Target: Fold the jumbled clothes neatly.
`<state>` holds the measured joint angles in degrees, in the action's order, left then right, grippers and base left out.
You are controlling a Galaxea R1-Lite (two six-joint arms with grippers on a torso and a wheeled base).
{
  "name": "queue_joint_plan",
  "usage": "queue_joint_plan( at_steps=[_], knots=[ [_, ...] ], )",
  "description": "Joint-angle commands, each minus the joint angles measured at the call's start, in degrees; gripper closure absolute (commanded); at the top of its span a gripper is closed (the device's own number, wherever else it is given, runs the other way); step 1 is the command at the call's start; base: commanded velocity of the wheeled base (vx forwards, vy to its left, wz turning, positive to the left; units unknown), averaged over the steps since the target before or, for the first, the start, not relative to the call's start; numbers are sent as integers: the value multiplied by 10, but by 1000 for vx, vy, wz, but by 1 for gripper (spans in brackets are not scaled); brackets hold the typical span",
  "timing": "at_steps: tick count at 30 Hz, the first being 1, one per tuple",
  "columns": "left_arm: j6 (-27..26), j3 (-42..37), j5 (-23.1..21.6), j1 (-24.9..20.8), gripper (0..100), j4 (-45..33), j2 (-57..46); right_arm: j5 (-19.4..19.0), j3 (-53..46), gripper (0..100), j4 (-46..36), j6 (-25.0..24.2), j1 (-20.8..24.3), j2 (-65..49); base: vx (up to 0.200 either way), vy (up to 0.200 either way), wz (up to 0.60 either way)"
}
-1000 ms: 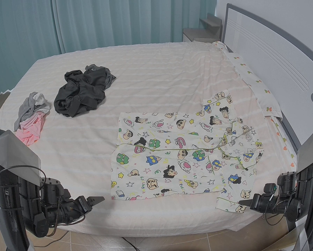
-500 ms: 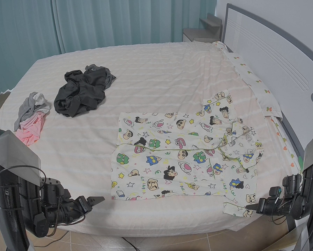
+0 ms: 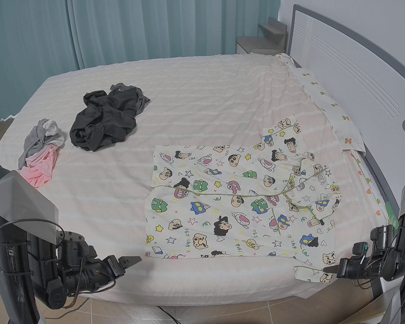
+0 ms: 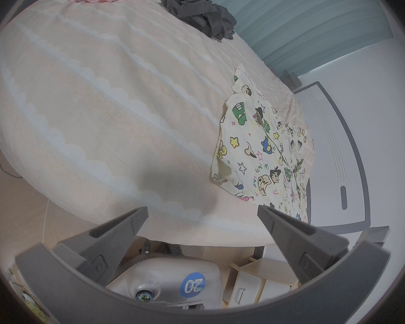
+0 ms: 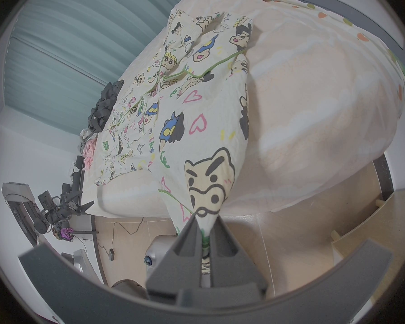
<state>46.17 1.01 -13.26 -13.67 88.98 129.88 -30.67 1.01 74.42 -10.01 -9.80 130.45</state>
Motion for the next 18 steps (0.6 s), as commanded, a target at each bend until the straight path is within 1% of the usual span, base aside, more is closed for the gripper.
queue_joint_plan(
  at_steps=[1, 3, 7, 13, 16, 18],
  knots=[
    [56, 29, 46, -65, 0, 10, -9, -7, -6, 100, 4, 4, 14, -3, 0, 0, 0],
    [74, 56, 76, -81, 0, 10, -4, -25, -7, 100, 5, 4, 21, -3, 0, 0, 0],
    [74, 102, 111, -91, 0, 7, 31, -54, -10, 100, 20, 0, 17, -5, 0, 0, 0],
    [69, 137, 122, -94, 0, -1, 53, -54, -10, 100, 21, 0, 15, -5, 0, 0, 0],
    [39, 142, 123, -98, 0, -32, 52, -54, -10, 100, 21, 0, 15, -5, 0, 0, 0],
    [31, 150, 127, -98, 0, -45, 52, -54, -10, 100, 21, 0, 15, -5, 0, 0, 0]
  ],
)
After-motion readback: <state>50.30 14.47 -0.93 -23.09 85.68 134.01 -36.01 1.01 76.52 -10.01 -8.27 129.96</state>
